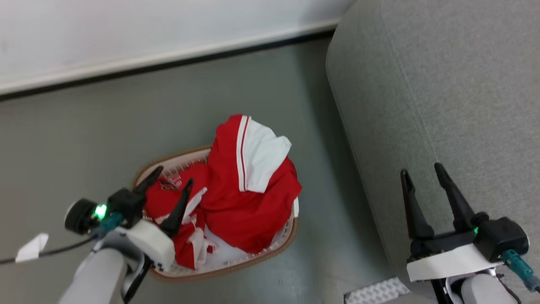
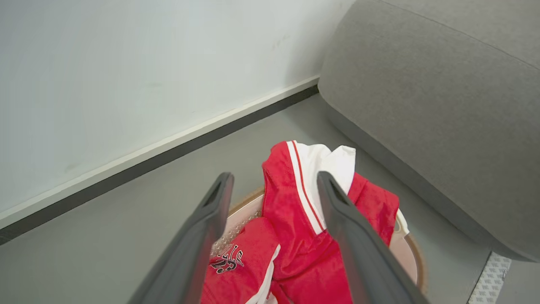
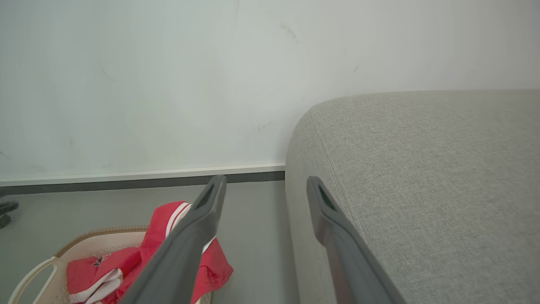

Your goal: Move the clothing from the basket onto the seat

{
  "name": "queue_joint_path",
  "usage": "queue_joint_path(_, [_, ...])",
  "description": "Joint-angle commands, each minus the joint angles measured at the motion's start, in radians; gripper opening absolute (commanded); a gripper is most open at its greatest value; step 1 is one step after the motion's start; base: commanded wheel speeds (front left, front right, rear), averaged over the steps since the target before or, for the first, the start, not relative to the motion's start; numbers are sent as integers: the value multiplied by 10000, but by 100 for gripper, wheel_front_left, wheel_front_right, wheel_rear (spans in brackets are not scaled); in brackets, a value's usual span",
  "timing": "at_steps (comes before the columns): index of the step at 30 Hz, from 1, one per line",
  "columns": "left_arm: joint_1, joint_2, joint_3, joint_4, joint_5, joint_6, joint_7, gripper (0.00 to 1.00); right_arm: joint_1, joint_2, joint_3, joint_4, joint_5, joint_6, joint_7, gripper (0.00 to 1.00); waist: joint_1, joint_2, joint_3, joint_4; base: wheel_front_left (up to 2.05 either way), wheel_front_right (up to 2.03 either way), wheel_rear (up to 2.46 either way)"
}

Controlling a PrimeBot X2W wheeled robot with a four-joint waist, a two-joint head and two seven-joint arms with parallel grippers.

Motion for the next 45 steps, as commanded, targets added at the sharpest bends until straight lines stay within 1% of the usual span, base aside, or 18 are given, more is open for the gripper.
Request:
queue_joint_path(1, [-437,159,-215,149,-37,8,79,100,-237,1,19,-156,83,-23,-28,100,-3,0,959,-198,0,0,0])
queue_joint_path(6, [-1588,310,-1337,960,10,8,531,100,-545,1,170,-600,315,-23,-28,100,-3,0,1718,-149,0,0,0])
queue_joint_path(11, [-2484,376,-2413,1573,-79,8,1148,100,-774,-4,346,-814,481,-23,-28,100,-3,0,2241,-250,0,0,0])
queue_joint_path(15, [-3081,529,-2990,2094,-162,8,1598,100,-927,1,491,-1058,639,-23,-28,100,-3,0,2591,-381,0,0,0])
queue_joint_path(18, [-3467,591,-3308,2412,-433,8,1870,100,-960,-2,609,-1295,733,-23,-29,100,-3,0,2895,-503,0,0,0])
queue_joint_path(25, [-4427,823,-3677,2991,-727,8,2082,100,-852,2,711,-1595,1031,-23,-28,100,-3,0,3533,-582,0,0,0])
queue_joint_path(30, [-4998,787,-3910,3342,-938,8,2222,100,-949,2,900,-1605,1228,-23,-28,100,-3,0,3862,-592,0,0,0])
queue_joint_path(32, [-5207,827,-3957,3536,-897,11,2307,100,-970,-1,958,-1619,1277,-23,-28,100,-3,0,3966,-597,0,0,0])
queue_joint_path(37, [-5572,843,-4011,4081,-794,180,2531,100,-941,0,1043,-1711,1459,-23,-28,100,-3,0,4145,-658,0,0,0])
queue_joint_path(41, [-5743,808,-4022,4414,-877,190,2622,100,-886,-1,1118,-1781,1529,-23,-28,100,-3,0,4330,-723,0,0,0])
queue_joint_path(45, [-5936,905,-4130,4704,-751,238,2702,100,-882,2,1128,-1877,1594,-23,-28,100,-3,0,4538,-825,0,0,0])
